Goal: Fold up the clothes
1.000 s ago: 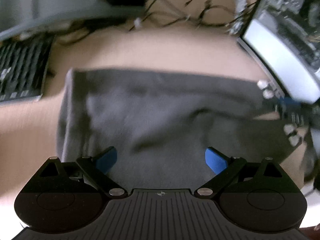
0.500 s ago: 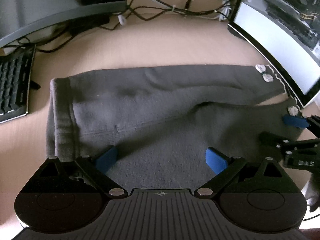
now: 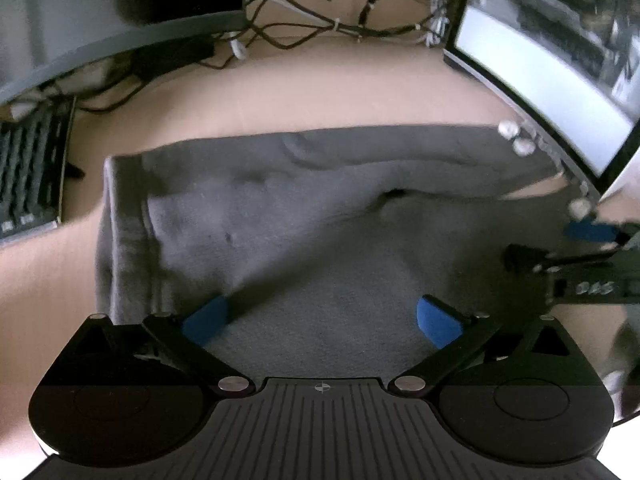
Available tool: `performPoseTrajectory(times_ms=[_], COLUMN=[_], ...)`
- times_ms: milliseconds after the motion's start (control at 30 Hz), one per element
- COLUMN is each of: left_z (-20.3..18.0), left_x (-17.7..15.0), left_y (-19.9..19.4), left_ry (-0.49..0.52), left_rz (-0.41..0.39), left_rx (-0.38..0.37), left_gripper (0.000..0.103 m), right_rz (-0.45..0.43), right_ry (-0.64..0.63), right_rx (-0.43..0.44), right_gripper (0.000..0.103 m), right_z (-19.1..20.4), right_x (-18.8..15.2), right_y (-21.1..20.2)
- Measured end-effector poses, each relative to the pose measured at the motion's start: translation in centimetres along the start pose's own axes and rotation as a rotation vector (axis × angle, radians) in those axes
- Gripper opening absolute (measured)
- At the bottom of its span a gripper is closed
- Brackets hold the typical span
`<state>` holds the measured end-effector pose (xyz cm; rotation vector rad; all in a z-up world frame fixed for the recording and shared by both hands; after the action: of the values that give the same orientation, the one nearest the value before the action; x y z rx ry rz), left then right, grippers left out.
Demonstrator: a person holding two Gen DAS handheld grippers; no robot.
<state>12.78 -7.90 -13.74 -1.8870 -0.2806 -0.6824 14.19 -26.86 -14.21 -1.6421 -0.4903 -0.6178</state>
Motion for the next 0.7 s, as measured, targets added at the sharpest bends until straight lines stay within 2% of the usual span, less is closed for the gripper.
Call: performPoseTrajectory(times_ms=[67, 233, 333, 500, 700], left_z=[-0.5, -2.7, -4.2, -7.9, -12.2], left_x=[-0.3, -2.7, -5.0, -8.2, -10.9], left_y=[-1.1, -5.0, -7.4, -11.5, -15.9], left_ry=[-0.032, -0.032, -0.056, -0.035, -0.006], left_rz=[-0.029, -0.120, -0.143, -0.198, -0.287], left_rx=[0.006, 0.099, 0.147, 0.176, 0.211], left_gripper=[0.103, 0.103, 0.103, 0.103, 0.103], right_rz=[-0.004, -0.056, -0.101, -0.189, -0.301], right_ry=[0.012, 0.057, 0.068, 0.075, 0.076], right_rx=[0.011, 0.045, 0.078, 0.124, 0.126], right_gripper=[0.103, 0.103, 0.103, 0.103, 0.103], right_z=[-0.3, -1.5, -2.3, -3.8, -6.1], right_x=[-0.1, -1.8, -3.8, -6.7, -9.7], right_y=[-0.3, -3.0, -6.4, -12.7, -19.8])
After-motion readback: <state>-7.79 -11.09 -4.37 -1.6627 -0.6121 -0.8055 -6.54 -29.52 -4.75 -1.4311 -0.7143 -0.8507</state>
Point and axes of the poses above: each gripper's, at about its wrist camera, not at the fingertips, and y roughly the way its jaws point, z to its left, x to its top, the point moved 7 cm from there along y, roughly the way its jaws point, and after that the axes turned 10 degrees about -x, right-handed, at the moved point
